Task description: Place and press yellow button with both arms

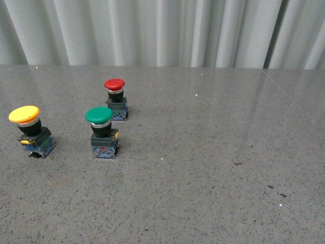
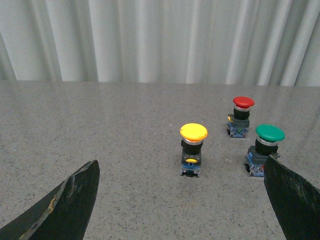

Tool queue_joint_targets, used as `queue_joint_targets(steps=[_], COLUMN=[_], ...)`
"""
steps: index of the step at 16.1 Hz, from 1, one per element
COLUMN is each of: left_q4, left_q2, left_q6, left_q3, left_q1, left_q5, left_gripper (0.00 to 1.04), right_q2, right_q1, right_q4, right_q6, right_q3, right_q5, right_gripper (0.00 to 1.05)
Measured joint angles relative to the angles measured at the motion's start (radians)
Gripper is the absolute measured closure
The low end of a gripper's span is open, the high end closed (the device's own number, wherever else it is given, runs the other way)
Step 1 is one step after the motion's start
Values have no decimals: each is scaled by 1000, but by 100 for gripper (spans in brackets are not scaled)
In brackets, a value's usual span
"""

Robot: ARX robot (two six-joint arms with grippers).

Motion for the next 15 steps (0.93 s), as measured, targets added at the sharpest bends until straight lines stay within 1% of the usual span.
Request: queue_joint_targets(steps=[15], left_q4=[0], left_q2=[0], left_q6=[0], left_q3=[0], left_q1=[0], left_q5=[0], left_gripper=[7], right_q2=[0], right_q1=[0], right_q4=[0], right_q6=[0], right_q3=[0], right_q5=[0], right_gripper=[6])
